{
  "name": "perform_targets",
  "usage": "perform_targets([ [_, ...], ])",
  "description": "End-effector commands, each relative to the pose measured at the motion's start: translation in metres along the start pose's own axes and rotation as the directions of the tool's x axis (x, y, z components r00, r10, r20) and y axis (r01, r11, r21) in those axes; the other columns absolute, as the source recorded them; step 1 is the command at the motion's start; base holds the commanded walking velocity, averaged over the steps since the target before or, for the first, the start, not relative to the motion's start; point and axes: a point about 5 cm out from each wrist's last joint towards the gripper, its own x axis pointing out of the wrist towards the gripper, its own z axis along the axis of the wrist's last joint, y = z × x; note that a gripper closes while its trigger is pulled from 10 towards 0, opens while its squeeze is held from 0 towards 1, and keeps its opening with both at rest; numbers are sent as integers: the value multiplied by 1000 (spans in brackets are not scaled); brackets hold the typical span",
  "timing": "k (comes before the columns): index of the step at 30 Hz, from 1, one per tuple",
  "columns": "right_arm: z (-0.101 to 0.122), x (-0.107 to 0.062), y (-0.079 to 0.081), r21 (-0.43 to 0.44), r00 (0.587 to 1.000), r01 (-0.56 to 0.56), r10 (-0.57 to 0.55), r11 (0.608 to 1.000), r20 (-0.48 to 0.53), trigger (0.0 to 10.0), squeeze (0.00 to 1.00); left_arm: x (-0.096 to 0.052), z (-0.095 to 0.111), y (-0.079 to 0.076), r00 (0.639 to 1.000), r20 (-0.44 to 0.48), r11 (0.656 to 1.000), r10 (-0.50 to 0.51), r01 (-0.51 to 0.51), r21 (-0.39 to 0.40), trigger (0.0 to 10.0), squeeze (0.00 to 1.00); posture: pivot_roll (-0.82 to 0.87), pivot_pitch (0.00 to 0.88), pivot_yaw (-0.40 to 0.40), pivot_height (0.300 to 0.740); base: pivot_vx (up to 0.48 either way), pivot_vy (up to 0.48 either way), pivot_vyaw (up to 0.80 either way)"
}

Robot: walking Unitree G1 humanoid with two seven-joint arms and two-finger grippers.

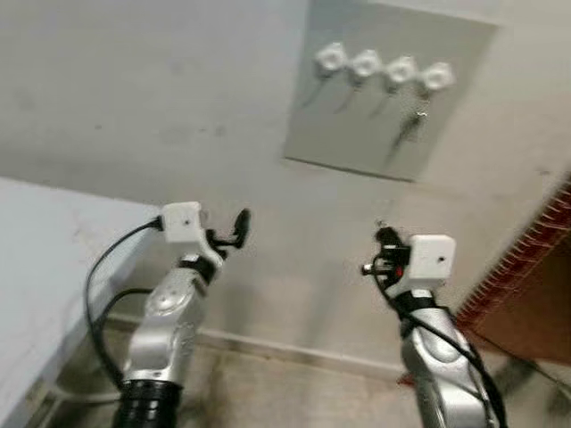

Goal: Hang keys on a hook

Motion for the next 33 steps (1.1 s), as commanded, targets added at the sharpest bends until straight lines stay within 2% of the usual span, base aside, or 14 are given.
perform_targets([
  [1,5,1,-7,-12,999,29,-29,1000,15,10000,0,2,0,-10,1000,-8,1000,-26,26,1,10000,0,-28,18,-52,740,0,0,-744],
  [4,6,0,-9,0,998,53,-53,999,34,10000,0,1,-1,-10,1000,-17,1000,-24,24,8,10000,0,-27,17,-52,740,0,0,-246],
  [8,3,-1,-12,-29,997,81,-80,996,7,10000,0,-1,-6,-11,999,-40,999,-28,29,39,10000,0,-29,18,-50,740,0,0,0],
  [10,-10,-3,-25,-79,981,166,-173,983,-90,10000,0,-7,-15,-15,996,-74,995,-49,55,78,10000,0,-30,19,-51,740,0,0,0],
  [11,-12,-3,-26,-83,977,176,-184,981,-105,10000,0,-7,-16,-15,996,-78,995,-52,58,81,10000,0,-30,19,-51,740,0,0,0],
  [13,-25,-6,-35,-134,954,204,-228,970,-195,10000,0,-12,-21,-18,992,-98,991,-77,88,105,10000,0,-31,19,-50,740,0,0,0],
  [17,-30,-10,-41,-126,945,202,-227,971,-236,10000,0,-16,-25,-16,989,-118,989,-84,98,115,10000,0,-39,22,-45,740,0,0,0],
  [20,-22,-14,-44,-89,962,182,-196,979,-189,10000,0,-19,-25,-14,986,-130,989,-105,117,90,10000,0,-44,22,-41,740,0,0,0],
  [21,-14,-15,-43,-96,977,159,-171,983,-129,10000,0,-20,-23,-12,985,-127,988,-113,125,87,10000,0,-45,21,-39,740,0,0,0],
  [22,-1,-17,-40,-135,992,123,-126,983,-19,10000,0,-20,-20,-12,985,-116,988,-127,137,78,10000,0,-45,21,-39,740,0,0,0],
  [23,2,-18,-38,-146,993,115,-115,983,6,10000,0,-20,-19,-12,985,-113,987,-131,140,76,10000,0,-45,21,-39,740,0,0,0],
  [25,7,-18,-35,-93,995,98,-97,991,20,10000,0,-20,-16,-11,987,-105,988,-123,131,79,10000,0,-45,19,-36,740,0,0,0],
  [28,19,-19,-29,-56,993,82,-76,995,94,10000,0,-20,-10,-13,986,-77,986,-147,153,68,10000,0,-42,16,-35,740,0,0,0],
  [33,23,-19,-24,-29,991,61,-57,998,124,10000,0,-22,-7,-17,978,-78,978,-191,197,72,10000,0,-36,12,-31,740,169,0,0],
])
